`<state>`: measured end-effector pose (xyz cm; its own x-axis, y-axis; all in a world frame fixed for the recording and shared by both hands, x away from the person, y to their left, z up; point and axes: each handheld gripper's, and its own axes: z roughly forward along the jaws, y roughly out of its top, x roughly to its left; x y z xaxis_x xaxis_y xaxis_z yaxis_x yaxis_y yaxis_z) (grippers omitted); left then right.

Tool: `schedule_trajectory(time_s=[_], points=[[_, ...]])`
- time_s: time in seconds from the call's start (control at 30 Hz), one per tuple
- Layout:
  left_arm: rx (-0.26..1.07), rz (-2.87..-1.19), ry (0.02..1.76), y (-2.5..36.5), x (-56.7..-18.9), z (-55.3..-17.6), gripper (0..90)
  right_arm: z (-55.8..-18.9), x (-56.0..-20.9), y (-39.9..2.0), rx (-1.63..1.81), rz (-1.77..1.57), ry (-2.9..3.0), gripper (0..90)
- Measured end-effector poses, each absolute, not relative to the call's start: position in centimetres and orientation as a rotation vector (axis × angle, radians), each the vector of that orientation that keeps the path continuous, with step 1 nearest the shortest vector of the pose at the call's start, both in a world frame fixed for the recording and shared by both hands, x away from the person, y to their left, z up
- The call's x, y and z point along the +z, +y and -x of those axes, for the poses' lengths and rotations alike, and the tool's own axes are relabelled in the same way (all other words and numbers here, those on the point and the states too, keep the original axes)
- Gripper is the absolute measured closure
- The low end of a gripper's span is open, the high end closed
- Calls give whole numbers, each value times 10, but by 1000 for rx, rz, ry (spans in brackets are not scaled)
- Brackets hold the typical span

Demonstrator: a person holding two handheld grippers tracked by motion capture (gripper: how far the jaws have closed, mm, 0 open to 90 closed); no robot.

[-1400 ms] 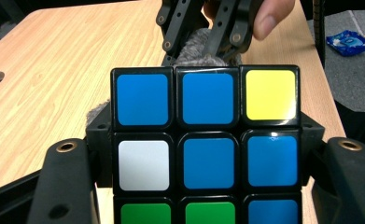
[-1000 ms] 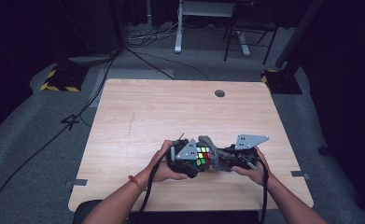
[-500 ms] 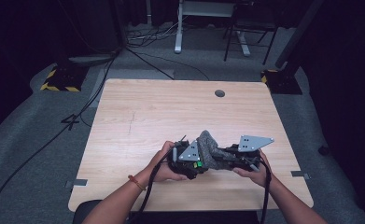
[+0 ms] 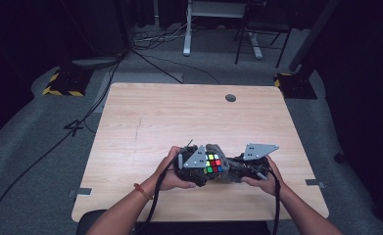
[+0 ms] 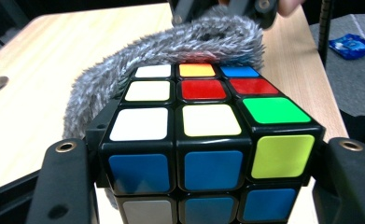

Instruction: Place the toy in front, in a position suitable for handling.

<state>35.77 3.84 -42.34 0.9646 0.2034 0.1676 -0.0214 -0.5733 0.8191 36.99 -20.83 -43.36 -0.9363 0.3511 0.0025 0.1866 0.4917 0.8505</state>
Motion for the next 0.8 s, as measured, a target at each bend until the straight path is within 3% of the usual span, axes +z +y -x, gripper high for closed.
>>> schedule_trajectory(time_s=[0.8], points=[[314, -2243, 126, 32, -432, -362, 332, -359, -417, -209, 1531, -415, 2457, 761]])
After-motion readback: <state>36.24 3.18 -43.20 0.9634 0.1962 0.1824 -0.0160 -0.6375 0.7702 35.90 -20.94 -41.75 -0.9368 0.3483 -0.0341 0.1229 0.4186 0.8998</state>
